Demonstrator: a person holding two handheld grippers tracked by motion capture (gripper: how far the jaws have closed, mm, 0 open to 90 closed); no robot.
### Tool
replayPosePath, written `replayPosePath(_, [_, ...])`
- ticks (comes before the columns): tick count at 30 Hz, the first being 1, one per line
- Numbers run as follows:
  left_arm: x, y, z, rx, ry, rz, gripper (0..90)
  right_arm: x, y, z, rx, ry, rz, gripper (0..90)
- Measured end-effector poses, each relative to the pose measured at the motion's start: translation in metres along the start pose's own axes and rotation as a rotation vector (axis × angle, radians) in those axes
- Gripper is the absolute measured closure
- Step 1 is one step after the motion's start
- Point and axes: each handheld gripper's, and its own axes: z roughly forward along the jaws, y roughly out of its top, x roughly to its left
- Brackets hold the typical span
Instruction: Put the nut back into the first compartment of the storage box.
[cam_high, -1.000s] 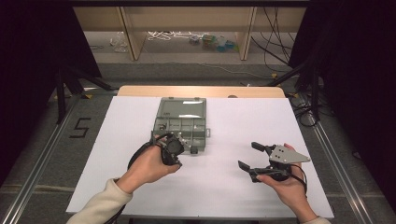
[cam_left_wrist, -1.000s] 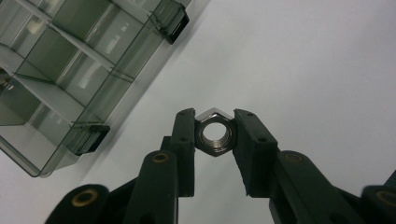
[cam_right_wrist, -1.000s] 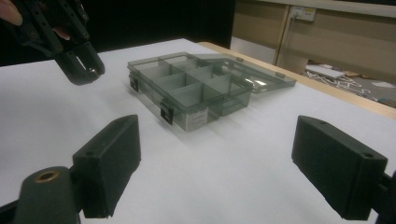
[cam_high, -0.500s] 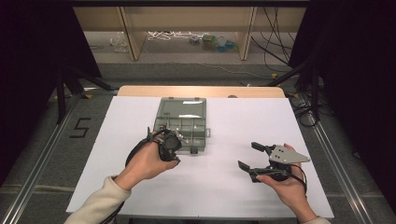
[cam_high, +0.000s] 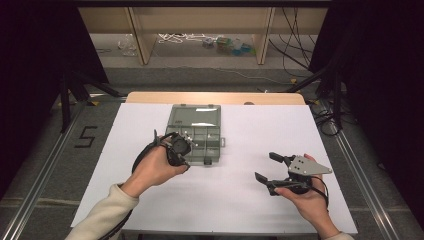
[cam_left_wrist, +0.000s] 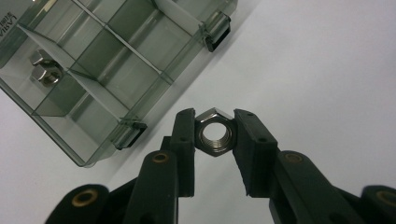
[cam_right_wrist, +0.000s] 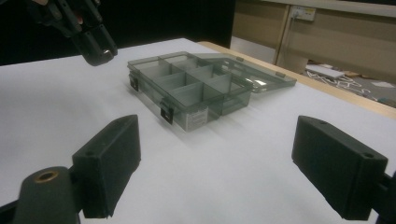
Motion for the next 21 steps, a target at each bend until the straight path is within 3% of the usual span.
replayPosePath(21, [0.023, 0.005, 0.003, 0.01, 0.007, -0.058, 70.2, 0.0, 0.0, 0.0, -0.003, 0.003, 0.0, 16.3])
